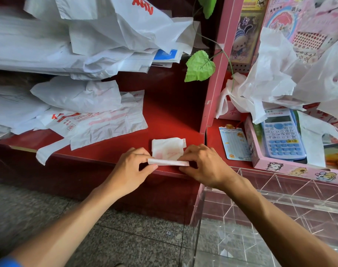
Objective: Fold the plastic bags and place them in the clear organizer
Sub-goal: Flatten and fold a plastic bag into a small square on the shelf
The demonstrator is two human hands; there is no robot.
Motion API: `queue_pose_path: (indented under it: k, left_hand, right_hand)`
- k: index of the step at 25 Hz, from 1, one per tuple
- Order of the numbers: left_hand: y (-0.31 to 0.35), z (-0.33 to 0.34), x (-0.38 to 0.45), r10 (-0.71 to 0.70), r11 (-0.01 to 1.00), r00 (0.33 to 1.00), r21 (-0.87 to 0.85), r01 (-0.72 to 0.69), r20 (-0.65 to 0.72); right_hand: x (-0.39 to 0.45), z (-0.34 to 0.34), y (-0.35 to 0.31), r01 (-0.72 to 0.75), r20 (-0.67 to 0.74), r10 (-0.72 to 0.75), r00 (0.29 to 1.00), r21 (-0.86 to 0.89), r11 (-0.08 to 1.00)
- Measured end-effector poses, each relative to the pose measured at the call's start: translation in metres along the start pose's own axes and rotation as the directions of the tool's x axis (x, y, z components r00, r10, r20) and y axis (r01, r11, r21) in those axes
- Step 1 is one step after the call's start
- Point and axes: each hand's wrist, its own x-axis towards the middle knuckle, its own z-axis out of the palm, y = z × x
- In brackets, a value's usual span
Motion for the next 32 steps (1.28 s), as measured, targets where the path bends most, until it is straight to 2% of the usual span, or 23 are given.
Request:
queue_pose_path:
  k: [4, 9, 11, 15, 18, 22, 26, 27, 29, 32]
  left_hand:
    - [-0.001, -0.001, 0.002, -0.152, 0.988, 0.988, -0.029, 0.153, 0.012]
    - [0.004, 0.006, 0.004, -0.230, 0.972, 0.973, 0.039, 0.231, -0.031]
    - [0.006, 0.005, 0.004, -0.218, 0.975, 0.975, 0.042, 0.219, -0.033]
    - [0.008, -0.004, -0.003, -0.101, 0.993, 0.995, -0.055, 0.100, -0.009]
    - [0.003, -0.007, -0.001, 0.023, 0.999, 0.994, 0.037, -0.027, 0.106]
    - [0.003, -0.017, 0.001, -0.003, 0.999, 0.972, 0.035, -0.005, 0.235]
    - [0.004, -0.021, -0.002, -0.101, 0.994, 0.930, 0.002, 0.107, 0.352]
    - [0.004, -0.020, -0.004, -0.123, 0.992, 0.921, 0.005, 0.130, 0.370]
    - [0.007, -0.020, -0.006, -0.141, 0.990, 0.923, 0.031, 0.139, 0.357]
    - [0.019, -0.014, -0.003, -0.097, 0.994, 0.970, 0.062, 0.086, 0.223]
  right_hand:
    - [0.003, 0.002, -0.002, -0.144, -0.036, 0.151, 0.988, 0.154, 0.978]
    - [0.016, 0.005, -0.013, -0.357, -0.010, 0.366, 0.931, 0.189, 0.915]
    - [0.015, 0.006, -0.012, -0.326, -0.006, 0.332, 0.943, 0.178, 0.928]
    - [0.007, 0.003, 0.000, -0.091, 0.001, 0.094, 0.996, 0.268, 0.959]
    - [0.001, -0.006, 0.000, -0.006, 0.075, -0.010, 0.997, 0.209, 0.978]
    - [0.000, 0.002, 0.000, -0.003, -0.005, 0.004, 1.000, 0.211, 0.977]
    - [0.005, 0.011, -0.002, -0.056, 0.023, 0.055, 0.998, 0.045, 0.997]
    - [0.006, 0.011, -0.005, -0.062, 0.000, 0.062, 0.998, 0.065, 0.996]
    - [0.008, 0.009, -0.009, -0.037, -0.090, 0.054, 0.994, 0.179, 0.983]
    - [0.006, 0.004, -0.013, 0.068, -0.158, -0.021, 0.987, 0.300, 0.951]
